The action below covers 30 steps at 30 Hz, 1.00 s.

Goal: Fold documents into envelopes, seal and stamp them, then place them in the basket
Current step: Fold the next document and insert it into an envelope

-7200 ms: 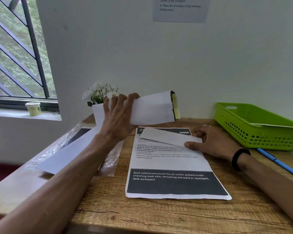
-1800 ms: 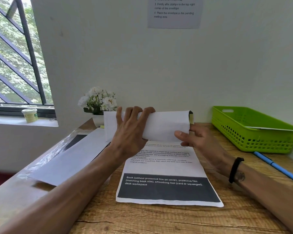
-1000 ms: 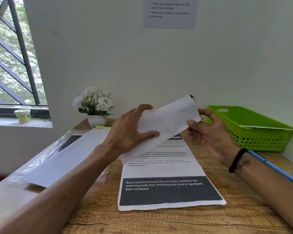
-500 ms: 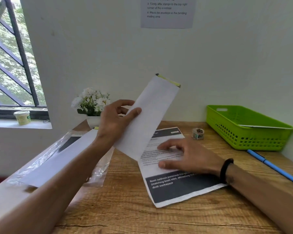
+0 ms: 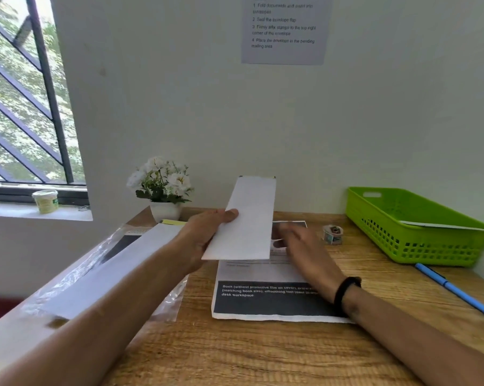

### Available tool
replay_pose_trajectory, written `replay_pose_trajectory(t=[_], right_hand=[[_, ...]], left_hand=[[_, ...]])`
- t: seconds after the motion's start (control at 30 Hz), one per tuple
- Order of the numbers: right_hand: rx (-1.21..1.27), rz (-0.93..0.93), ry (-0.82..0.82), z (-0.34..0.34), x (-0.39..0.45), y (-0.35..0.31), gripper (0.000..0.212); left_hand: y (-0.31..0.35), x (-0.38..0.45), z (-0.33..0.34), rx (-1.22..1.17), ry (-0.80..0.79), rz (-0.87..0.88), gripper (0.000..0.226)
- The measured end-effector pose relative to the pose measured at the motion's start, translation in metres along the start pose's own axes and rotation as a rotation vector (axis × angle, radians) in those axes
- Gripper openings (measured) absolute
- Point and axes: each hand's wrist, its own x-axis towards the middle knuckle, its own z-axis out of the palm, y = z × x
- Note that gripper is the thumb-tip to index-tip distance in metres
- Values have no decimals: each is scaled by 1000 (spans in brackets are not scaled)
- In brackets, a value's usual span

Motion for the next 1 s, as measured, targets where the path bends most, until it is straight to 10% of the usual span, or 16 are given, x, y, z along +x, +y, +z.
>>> replay_pose_trajectory(t=[0.23, 0.73, 1.0], right_hand=[[564, 146, 2, -26, 6, 4, 38], [398, 241, -485, -30, -18, -23, 33], [637, 263, -78, -32, 4, 1, 36]], left_hand=[[-18, -8, 20, 78, -183, -67, 28], [-20, 7, 8, 202, 24, 212, 16], [-29, -3, 20, 308, -153, 157, 21]])
